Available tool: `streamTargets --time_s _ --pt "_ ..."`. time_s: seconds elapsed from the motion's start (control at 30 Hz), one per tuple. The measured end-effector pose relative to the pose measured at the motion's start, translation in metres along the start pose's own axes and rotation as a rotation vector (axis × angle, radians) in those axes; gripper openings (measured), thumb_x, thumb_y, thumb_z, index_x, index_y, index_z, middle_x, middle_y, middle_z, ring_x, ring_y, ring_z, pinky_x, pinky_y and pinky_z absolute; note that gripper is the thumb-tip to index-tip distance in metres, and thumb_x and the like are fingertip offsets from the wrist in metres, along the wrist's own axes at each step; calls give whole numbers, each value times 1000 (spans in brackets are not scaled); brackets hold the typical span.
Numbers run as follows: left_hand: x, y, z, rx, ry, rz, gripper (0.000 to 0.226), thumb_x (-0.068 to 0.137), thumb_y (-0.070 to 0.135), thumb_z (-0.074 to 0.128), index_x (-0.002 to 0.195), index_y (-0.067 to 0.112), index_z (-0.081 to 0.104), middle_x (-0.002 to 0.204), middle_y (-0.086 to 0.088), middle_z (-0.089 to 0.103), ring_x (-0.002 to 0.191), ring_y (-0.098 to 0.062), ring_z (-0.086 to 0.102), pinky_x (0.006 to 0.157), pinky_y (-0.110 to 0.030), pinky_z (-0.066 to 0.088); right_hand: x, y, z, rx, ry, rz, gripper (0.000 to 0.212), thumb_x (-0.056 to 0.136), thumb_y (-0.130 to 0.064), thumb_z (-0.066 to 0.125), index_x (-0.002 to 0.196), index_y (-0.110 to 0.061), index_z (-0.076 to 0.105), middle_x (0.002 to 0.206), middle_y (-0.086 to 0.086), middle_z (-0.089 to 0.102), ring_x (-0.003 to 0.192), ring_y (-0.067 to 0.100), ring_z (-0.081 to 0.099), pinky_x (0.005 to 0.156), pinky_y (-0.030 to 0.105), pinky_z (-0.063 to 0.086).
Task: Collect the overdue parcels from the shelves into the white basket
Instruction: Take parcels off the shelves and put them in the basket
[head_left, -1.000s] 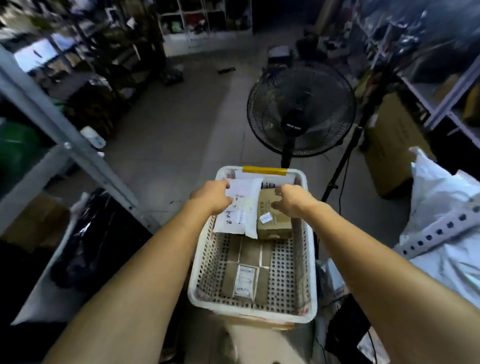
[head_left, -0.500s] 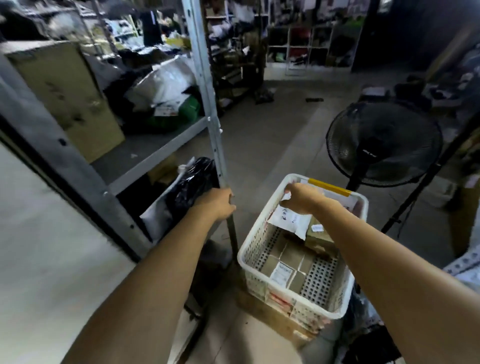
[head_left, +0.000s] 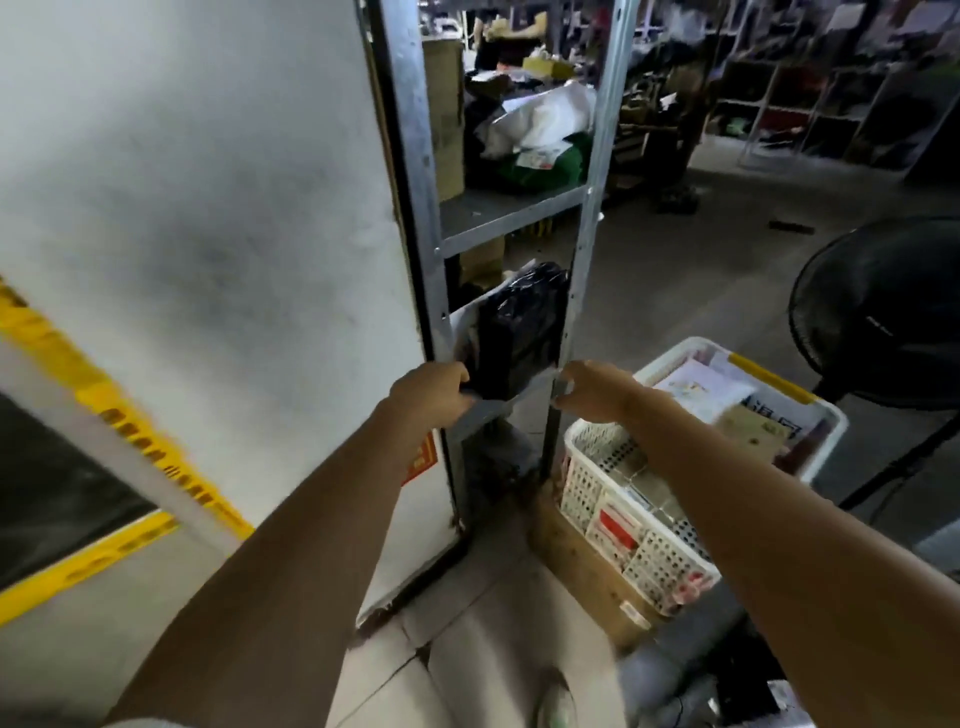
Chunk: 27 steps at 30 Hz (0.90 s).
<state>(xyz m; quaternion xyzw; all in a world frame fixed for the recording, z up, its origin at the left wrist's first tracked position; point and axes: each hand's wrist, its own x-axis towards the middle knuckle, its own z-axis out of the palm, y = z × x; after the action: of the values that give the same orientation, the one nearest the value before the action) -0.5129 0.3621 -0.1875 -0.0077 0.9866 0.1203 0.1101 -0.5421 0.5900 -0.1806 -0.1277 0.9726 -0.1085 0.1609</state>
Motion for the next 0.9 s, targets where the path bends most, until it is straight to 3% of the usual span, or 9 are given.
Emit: streamTargets --time_s 0.1,0.17,0.33,0.53,0.6,0.77,0.9 --pt "-47 -41 -1 -11 42 -100 38 96 42 57 130 27 55 126 -6 63 109 -29 62 95 -40 51 -13 -42 8 -25 -38 -73 41 93 -28 57 130 -12 53 128 12 56 112 33 57 91 38 50" --pt "-79 -69 -2 -23 63 -181 45 96 46 57 136 27 52 132 -4 61 118 -27 59 101 -39 48 -23 -74 14 -22 -37 -134 41 93 -30 59 130 -12 53 126 14 57 107 32 58 91 39 51" --pt "-161 -129 -9 -29 117 -362 45 97 43 57 137 22 51 127 -4 65 125 -24 55 100 -32 46 -36 -153 37 -71 -70 -329 49 96 -36 57 137 -11 48 140 12 52 127 32 51 103 38 42" --pt "-276 -169 -14 -27 248 -669 46 94 40 61 138 28 53 140 -4 56 129 -27 51 100 -36 44 -57 -248 60 -114 -129 -609 54 96 -41 57 142 -15 45 143 8 51 129 27 48 101 34 39" --pt "-316 -173 -13 -33 291 -785 45 92 38 64 135 27 55 137 -4 59 126 -28 54 97 -34 45 -68 -278 66 -162 -137 -719 54 95 -43 58 140 -15 46 140 8 54 130 28 48 98 31 39" --pt "-414 -186 3 -100 254 -1078 62 79 63 45 127 26 59 134 -6 60 121 -31 57 99 -41 49 -112 -335 83 -222 -176 -976 48 95 -41 60 134 -15 52 131 9 58 120 29 55 91 32 44" --pt "-488 -146 4 -124 326 -1290 46 95 36 57 138 23 53 134 -7 58 120 -31 58 99 -39 49 -156 -371 95 -229 -179 -1167 49 91 -43 63 130 -14 57 132 8 58 117 29 57 91 33 47"
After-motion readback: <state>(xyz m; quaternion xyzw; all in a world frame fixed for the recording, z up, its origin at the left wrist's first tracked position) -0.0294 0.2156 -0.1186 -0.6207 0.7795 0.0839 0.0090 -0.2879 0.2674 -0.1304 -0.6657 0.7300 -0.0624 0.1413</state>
